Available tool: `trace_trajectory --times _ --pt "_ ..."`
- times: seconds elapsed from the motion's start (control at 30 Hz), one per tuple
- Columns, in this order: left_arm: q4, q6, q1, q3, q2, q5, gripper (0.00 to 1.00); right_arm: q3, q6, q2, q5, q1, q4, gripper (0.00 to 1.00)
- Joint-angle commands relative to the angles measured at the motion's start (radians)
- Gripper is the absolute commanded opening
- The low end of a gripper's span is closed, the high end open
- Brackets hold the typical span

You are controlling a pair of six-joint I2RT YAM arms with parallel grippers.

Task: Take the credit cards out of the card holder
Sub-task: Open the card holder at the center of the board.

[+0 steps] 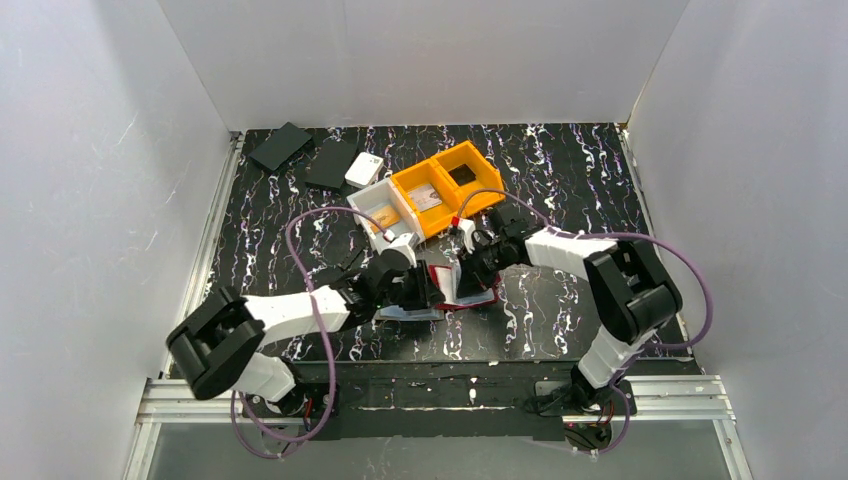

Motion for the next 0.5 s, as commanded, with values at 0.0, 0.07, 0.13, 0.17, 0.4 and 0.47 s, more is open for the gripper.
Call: trace_trajectory --times 0.0,0.07,0.13,0.17,0.4,0.47 --pt "-0.028 0.016 0.001 -0.050 -0.148 -0.011 0.28 0.031 0.039 0.062 0.080 0.027 0.034 0.16" --pt "-0.023 0.037 0.001 -0.039 -0.176 0.046 0.31 0.030 0.040 0.070 0.095 0.056 0.043 0.20" --pt "-0.012 0.064 -0.005 -0.004 -0.169 0.115 0.33 0.030 0.040 0.074 0.105 0.084 0.049 0.26" --pt "-0.007 0.075 -0.010 0.020 -0.155 0.146 0.33 0.030 0.037 0.076 0.107 0.093 0.049 0.28" --pt "0.006 0.083 -0.027 0.108 0.012 0.121 0.29 0.052 0.015 0.060 0.101 0.062 0.010 0.29" --pt "0.011 0.077 -0.026 0.098 0.055 0.052 0.25 0.044 0.015 0.043 0.073 0.032 0.014 0.29"
